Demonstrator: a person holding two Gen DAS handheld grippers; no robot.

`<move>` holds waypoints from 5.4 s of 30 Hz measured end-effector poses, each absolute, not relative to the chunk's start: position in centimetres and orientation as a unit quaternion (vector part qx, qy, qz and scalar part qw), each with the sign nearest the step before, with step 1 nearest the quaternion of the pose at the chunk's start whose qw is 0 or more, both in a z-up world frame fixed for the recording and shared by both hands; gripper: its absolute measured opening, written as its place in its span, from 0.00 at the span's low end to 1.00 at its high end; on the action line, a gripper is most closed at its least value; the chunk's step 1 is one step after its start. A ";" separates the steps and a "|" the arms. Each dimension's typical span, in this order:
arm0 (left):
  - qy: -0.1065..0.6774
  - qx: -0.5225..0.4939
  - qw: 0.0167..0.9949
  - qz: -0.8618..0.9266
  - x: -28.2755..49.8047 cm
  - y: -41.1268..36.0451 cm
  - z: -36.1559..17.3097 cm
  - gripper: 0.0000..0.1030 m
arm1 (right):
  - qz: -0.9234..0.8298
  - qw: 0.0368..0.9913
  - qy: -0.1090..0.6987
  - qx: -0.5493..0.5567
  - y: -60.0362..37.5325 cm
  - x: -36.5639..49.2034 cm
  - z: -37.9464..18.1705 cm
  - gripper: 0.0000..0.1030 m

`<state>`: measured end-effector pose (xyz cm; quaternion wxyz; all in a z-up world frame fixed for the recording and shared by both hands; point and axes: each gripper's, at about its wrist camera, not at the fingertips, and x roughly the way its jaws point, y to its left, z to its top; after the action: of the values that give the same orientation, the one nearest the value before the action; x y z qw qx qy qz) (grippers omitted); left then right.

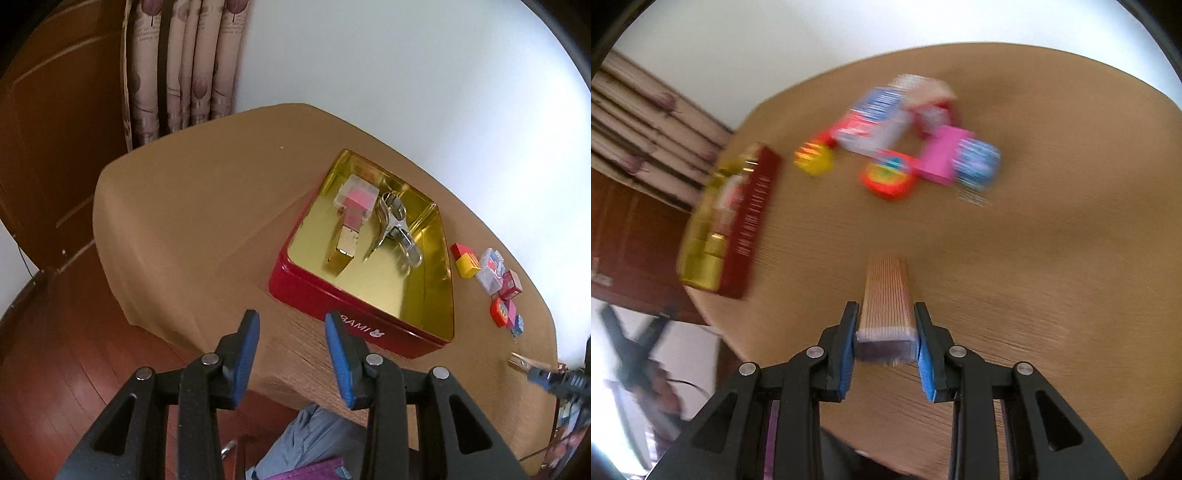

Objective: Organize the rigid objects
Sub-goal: 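Carry the lighter into the tin tray and open the right gripper, then grasp the red tape measure with the left gripper, then grasp the blue patterned tin with right gripper while left gripper holds the tape measure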

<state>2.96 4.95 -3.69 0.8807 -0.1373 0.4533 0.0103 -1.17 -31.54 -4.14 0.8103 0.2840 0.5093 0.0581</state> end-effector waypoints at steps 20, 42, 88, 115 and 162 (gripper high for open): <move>0.480 -0.138 0.866 -0.039 3.4 3.9 -5.0 0.37 | 0.118 0.780 0.565 0.243 -17.6 19.9 0.1 0.26; 0.504 -0.144 0.850 -0.048 4.1 4.2 -6.3 0.37 | 0.074 0.841 0.520 0.131 -13.9 22.1 0.2 0.53; 0.523 0.130 0.786 -0.304 13.8 -31.5 -7.4 0.37 | -0.169 0.899 0.333 0.228 -44.5 -9.9 -12.2 0.93; 0.507 0.220 0.760 -0.342 17.4 -35.8 -10.2 0.56 | -0.162 0.900 0.336 0.228 -44.8 -10.4 -12.2 0.93; 0.508 0.096 0.815 -0.261 7.8 -24.7 -10.2 0.47 | 0.140 0.874 0.464 -0.037 -40.6 6.1 -12.1 0.40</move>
<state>7.81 -24.72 -10.17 0.8152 0.0955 0.5082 -0.2607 6.05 -40.65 -12.07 0.8741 -0.0369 0.4637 0.1403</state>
